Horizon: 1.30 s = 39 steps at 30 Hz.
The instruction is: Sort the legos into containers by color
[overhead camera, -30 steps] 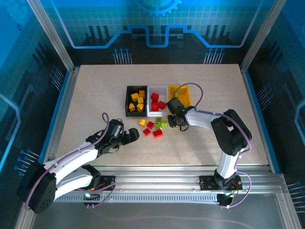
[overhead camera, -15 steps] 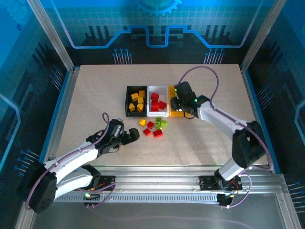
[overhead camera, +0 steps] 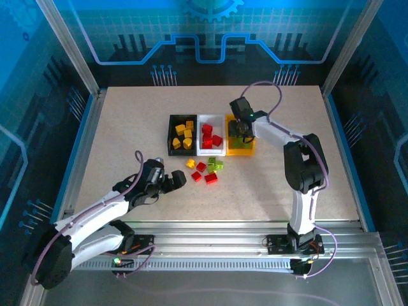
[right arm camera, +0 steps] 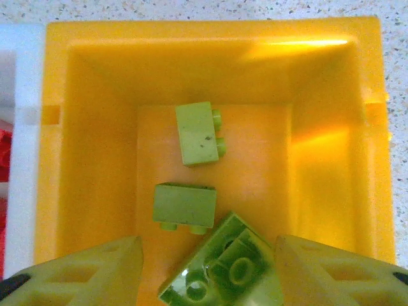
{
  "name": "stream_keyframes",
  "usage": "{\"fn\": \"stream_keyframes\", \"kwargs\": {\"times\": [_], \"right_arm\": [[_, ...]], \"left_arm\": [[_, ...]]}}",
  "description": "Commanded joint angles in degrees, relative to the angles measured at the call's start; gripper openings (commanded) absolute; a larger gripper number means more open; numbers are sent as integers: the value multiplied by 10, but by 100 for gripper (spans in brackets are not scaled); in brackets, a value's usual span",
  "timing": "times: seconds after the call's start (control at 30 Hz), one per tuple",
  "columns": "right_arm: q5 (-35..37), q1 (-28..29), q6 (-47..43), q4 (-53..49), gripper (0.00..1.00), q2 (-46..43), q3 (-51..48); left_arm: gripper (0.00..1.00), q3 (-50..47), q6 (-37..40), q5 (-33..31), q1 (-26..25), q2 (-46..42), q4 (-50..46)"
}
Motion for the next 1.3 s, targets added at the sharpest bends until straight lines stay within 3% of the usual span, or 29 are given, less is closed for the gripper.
{"fn": "stream_keyframes", "kwargs": {"times": [0.0,0.27,0.43,0.67,1.0,1.27], "right_arm": [[-8,9,6,0,60,-66,-19],[-66,72,80,59,66,-202,-197],[-113,107,134,118,67,-196,-262],[-149,115,145,178,67,-132,-261],[-153,125,135,151,65,-83,-235],[-137,131,129,144,49,-77,-237]], "left_arm": [[99,17,3,9,0,-6,-12],[99,14,2,7,-1,-1,-4],[99,14,0,9,-1,6,1],[99,4,-5,12,-1,-1,1],[99,-3,-4,6,-1,-9,0],[99,-4,-6,8,0,2,9]]}}
